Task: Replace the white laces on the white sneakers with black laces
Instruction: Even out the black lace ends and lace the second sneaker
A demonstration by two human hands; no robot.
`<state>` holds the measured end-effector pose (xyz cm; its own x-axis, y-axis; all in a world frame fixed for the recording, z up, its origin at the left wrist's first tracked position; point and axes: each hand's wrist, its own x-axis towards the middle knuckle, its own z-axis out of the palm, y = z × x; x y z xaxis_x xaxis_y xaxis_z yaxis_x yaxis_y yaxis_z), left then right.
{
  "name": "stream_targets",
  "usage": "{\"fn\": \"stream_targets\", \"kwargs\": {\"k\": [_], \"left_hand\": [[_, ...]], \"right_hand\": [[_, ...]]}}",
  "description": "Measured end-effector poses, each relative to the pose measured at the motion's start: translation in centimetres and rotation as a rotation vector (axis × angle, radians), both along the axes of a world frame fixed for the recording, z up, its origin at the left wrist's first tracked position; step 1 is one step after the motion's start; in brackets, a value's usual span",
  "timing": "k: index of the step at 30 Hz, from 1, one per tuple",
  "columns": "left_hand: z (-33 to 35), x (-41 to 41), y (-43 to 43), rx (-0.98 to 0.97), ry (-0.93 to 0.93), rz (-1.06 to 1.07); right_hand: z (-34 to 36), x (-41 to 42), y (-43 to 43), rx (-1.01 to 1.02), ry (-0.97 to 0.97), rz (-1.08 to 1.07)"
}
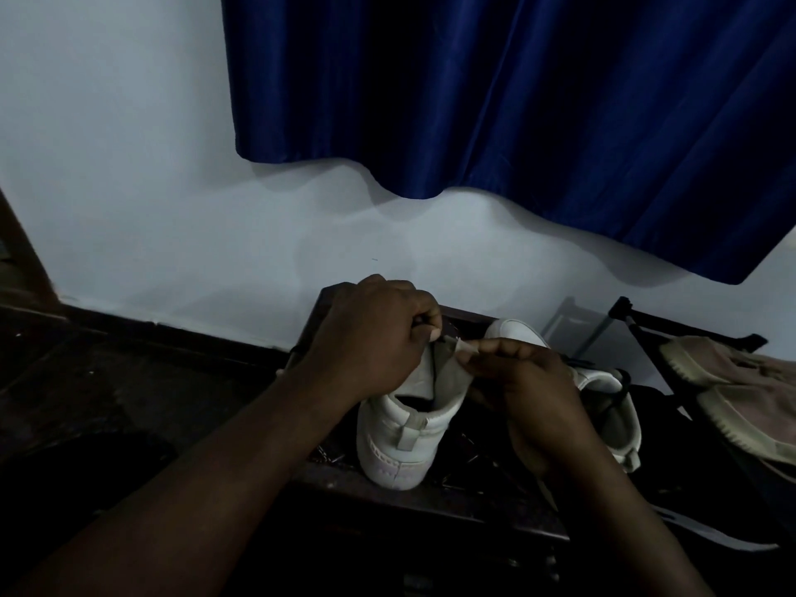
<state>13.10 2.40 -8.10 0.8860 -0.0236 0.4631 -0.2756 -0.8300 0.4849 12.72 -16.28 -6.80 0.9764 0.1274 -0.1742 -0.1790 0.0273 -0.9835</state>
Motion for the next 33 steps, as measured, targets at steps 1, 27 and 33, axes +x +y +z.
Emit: {"fn": "stream_targets", "kwargs": {"k": [1, 27, 33], "left_hand": [[-0.06, 0.07, -0.06, 0.012, 0.005, 0.004], [0.30, -0.40, -0.44, 0.006, 0.006, -0.050], [0.35, -0.46, -0.41, 0.006, 0.028, -0.054]], "right_hand": [[-0.04, 0.02, -0.01, 0.012, 0.012, -0.002], [-0.01, -0.28, -0.17, 0.092, 0.059, 0.027], [0.11, -0.46, -0.16, 0.102, 0.044, 0.052]]}}
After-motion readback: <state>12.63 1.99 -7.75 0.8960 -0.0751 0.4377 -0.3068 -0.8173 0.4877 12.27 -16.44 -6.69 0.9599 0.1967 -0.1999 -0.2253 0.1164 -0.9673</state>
